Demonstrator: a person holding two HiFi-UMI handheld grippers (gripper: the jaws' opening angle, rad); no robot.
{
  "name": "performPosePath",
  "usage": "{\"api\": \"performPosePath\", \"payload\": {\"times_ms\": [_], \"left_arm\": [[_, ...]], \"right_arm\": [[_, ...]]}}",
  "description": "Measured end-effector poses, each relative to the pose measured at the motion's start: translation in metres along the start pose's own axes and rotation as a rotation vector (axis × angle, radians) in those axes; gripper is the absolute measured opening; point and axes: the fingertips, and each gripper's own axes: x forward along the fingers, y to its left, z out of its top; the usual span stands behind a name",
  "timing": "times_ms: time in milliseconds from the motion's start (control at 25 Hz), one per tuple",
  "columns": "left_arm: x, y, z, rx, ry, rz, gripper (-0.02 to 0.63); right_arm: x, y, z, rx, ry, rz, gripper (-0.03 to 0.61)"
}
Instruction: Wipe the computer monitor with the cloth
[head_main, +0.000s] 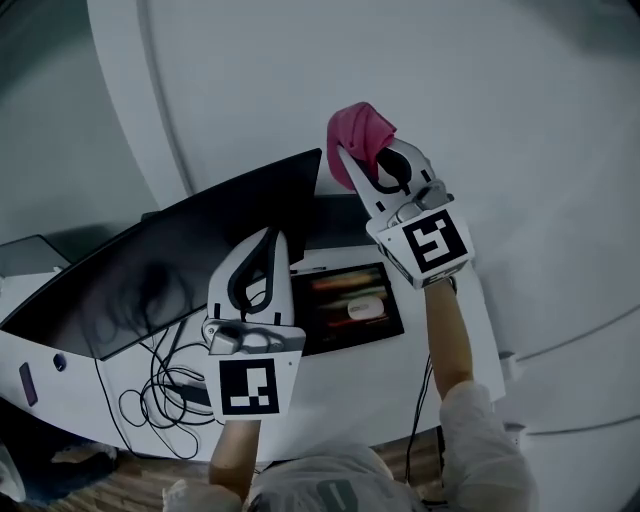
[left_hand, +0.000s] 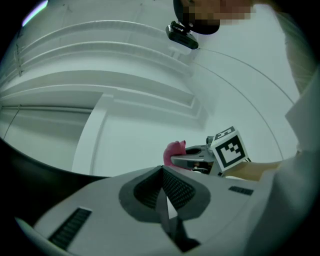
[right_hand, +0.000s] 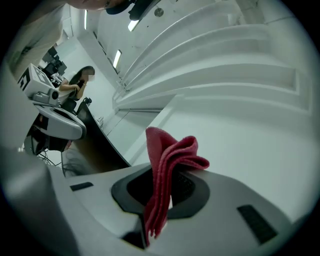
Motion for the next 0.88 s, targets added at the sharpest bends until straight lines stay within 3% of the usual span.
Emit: {"api": "performPosePath", "payload": {"times_ms": [640, 880], "left_arm": [[0.005, 0.012, -0.020, -0.033, 0.018, 0.017, 0.015], [-0.004, 0.011, -0.044, -0.058, 0.059, 0.024, 0.015]], "right_arm": [[0.017, 0.014, -0.035, 0.113, 0.028, 0.062, 0.054], [0.014, 0.030, -0.065, 0.221, 0.058, 0.095, 0.054]]}}
